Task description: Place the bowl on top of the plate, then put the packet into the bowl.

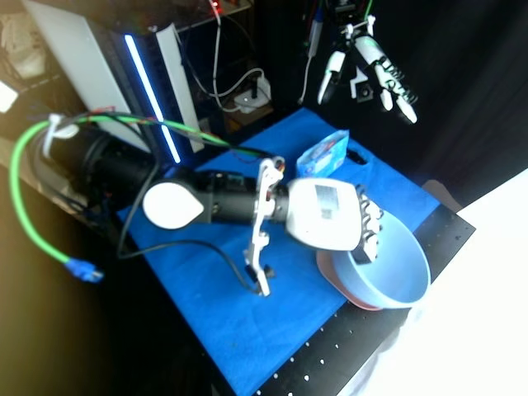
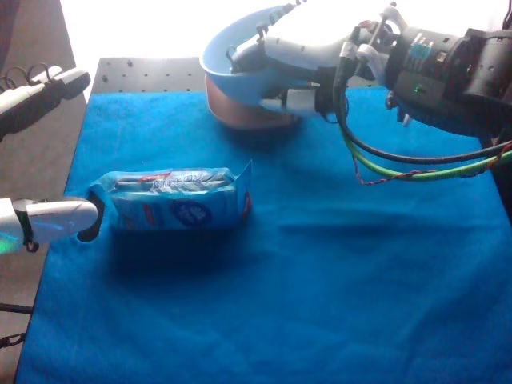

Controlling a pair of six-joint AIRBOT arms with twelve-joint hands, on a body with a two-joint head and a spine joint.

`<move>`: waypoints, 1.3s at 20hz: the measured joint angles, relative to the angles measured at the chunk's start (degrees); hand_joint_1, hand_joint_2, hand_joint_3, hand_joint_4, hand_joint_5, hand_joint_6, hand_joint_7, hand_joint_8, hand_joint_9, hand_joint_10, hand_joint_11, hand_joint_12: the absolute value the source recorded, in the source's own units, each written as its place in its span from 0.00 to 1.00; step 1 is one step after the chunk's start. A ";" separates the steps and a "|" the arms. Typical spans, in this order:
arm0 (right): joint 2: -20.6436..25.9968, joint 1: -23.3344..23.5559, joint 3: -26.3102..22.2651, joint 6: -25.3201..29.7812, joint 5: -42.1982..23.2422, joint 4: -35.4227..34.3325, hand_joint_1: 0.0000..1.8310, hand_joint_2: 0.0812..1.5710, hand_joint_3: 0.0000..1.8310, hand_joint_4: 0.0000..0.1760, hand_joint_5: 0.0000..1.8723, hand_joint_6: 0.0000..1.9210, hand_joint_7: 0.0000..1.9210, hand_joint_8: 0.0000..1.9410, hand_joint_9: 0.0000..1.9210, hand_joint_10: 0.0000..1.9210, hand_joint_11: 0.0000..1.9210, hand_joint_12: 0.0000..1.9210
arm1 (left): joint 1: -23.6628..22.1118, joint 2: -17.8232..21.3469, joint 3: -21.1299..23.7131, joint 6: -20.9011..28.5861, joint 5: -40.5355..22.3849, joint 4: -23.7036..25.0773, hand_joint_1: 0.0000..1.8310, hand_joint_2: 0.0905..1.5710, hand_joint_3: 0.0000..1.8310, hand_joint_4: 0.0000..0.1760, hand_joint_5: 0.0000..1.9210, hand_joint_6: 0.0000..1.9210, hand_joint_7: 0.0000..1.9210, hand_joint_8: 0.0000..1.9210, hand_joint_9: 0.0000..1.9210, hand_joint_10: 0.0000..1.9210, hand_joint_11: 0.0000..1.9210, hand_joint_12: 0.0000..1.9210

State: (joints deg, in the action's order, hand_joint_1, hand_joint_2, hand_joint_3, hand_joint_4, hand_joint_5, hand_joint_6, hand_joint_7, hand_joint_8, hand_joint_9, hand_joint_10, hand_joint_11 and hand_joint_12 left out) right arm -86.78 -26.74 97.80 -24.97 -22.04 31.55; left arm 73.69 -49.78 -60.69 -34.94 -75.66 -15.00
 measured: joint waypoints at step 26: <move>18.36 -7.69 -14.86 -0.37 -21.11 -12.79 0.08 0.62 0.00 1.00 0.00 0.00 0.00 0.00 0.00 0.00 0.00 0.00 | -0.24 -1.01 -0.85 0.00 1.29 -1.44 0.46 0.45 0.00 1.00 0.01 0.00 0.00 0.00 0.00 0.00 0.00 0.00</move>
State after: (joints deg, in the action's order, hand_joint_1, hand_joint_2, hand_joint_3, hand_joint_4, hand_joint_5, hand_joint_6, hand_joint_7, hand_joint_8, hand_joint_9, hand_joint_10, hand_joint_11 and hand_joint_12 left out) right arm -68.42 -34.44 82.94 -25.34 -43.16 18.76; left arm 73.45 -50.78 -61.54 -34.94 -74.37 -16.45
